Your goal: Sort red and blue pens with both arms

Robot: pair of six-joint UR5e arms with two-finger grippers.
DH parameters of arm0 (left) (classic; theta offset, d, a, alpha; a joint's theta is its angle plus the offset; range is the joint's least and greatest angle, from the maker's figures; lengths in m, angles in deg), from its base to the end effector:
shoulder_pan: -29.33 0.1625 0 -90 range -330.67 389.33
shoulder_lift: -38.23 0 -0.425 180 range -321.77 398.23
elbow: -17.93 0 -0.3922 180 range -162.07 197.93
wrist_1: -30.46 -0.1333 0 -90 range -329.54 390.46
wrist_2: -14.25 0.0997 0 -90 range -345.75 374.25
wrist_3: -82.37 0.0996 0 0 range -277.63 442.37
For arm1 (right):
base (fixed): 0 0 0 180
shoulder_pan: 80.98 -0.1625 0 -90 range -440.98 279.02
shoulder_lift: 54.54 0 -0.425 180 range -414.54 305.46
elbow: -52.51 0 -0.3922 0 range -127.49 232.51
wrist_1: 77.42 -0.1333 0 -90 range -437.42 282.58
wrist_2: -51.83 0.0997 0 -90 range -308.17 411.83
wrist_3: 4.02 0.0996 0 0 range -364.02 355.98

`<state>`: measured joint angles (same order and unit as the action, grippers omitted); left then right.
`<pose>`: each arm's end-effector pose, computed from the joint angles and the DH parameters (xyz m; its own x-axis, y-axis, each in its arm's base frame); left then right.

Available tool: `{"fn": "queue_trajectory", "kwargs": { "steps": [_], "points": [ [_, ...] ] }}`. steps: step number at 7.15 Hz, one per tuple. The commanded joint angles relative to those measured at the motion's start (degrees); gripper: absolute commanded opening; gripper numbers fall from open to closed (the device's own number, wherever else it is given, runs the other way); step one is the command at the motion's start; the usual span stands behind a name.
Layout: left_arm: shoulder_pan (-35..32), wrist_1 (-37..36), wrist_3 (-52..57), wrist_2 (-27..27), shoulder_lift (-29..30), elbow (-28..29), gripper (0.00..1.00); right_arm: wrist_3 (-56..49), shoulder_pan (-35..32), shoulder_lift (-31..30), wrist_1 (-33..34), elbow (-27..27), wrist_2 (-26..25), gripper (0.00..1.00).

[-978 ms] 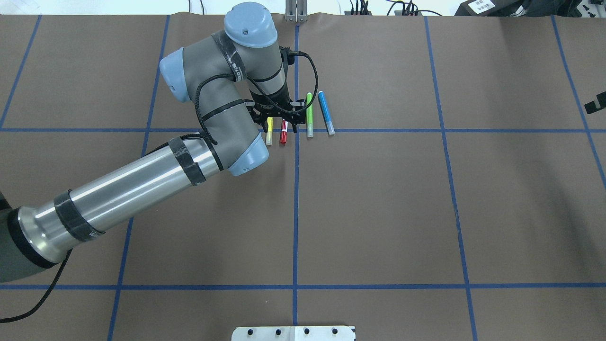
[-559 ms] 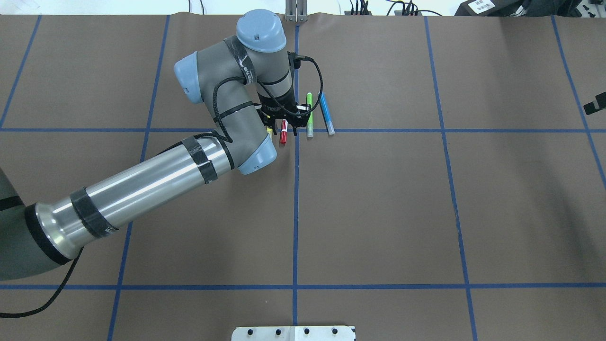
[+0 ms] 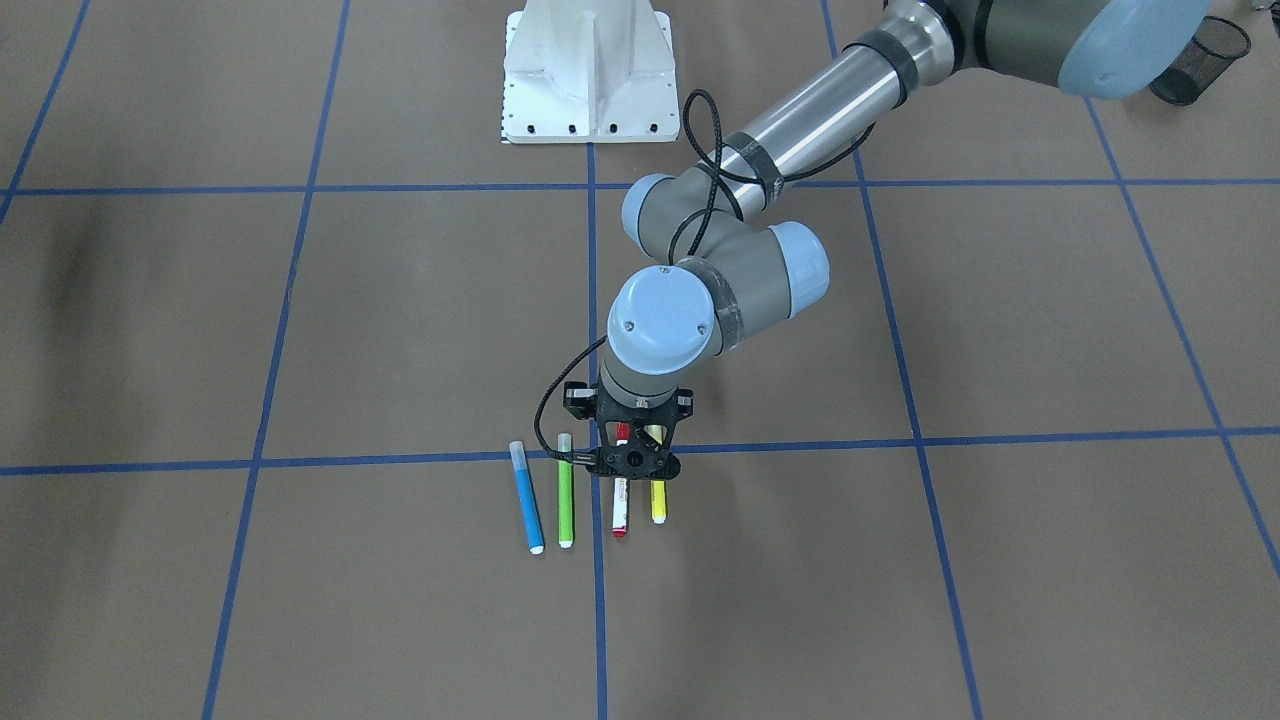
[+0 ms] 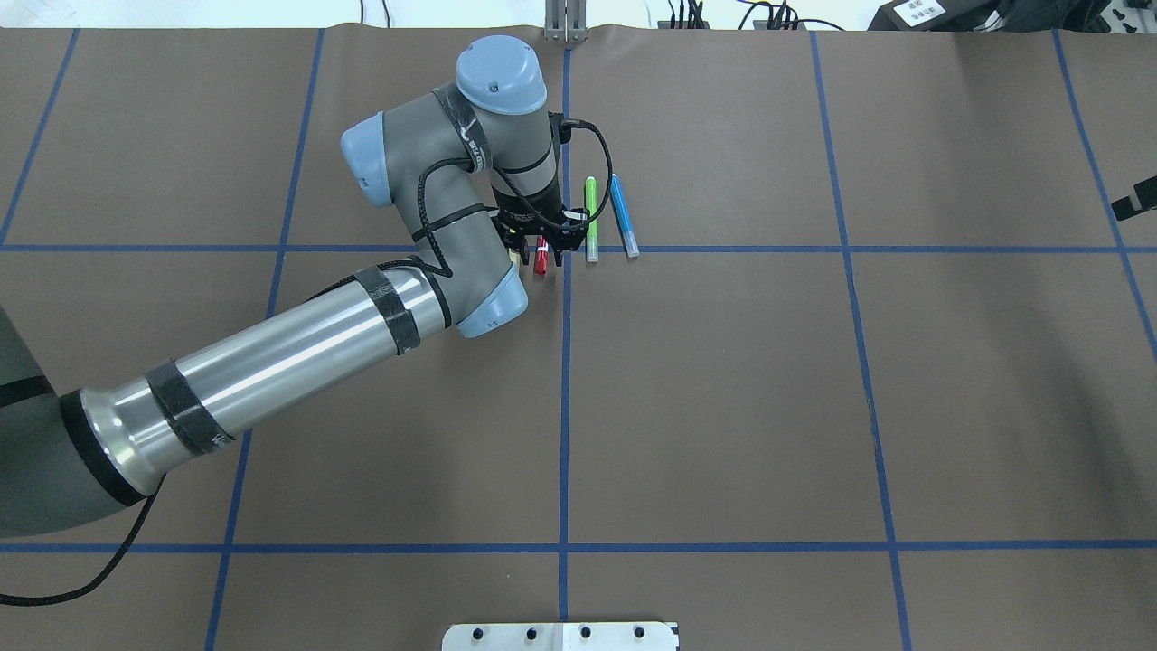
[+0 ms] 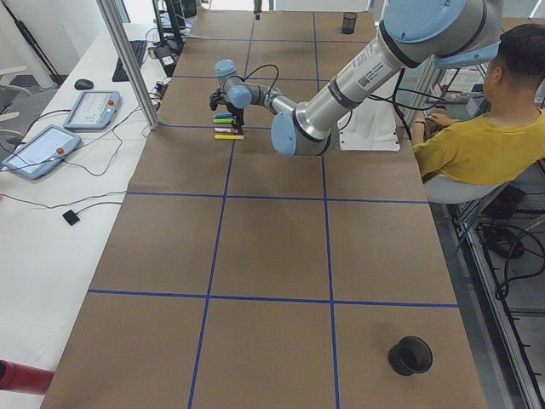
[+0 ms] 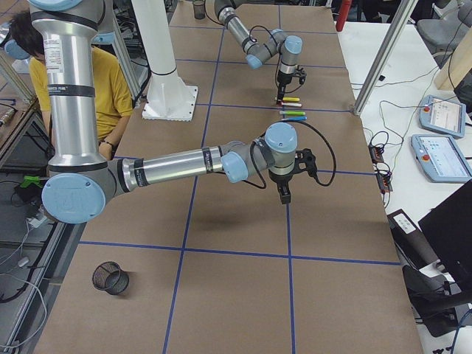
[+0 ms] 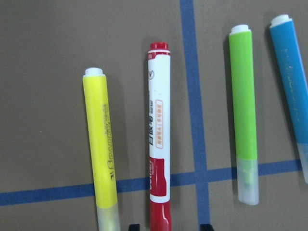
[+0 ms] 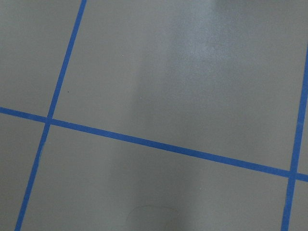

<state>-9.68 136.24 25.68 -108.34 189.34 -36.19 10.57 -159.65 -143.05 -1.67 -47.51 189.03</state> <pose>0.6159 -0.6015 0.1986 0.6304 0.0848 -0.7716 -0.1083 0.9939 0.0207 -0.0420 -0.5164 0.5267 0.6287 -0.2093 0.7490 0.0192 0.9670 0.2541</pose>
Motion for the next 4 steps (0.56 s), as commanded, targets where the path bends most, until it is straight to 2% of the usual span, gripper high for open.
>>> {"fn": "queue_trajectory", "kwargs": {
  "steps": [1, 4],
  "points": [
    [0.3, 0.0, 0.0, 1.4, 0.9, 1.7, 0.5, 0.0, 0.0, 0.0, -0.1, 0.0, 0.0, 0.99],
    [1.0, 0.0, 0.0, 1.6, 1.2, 2.3, 0.48, 0.0, 0.0, 0.0, 0.0, 0.0, 0.0, 0.99]
  ]
}}
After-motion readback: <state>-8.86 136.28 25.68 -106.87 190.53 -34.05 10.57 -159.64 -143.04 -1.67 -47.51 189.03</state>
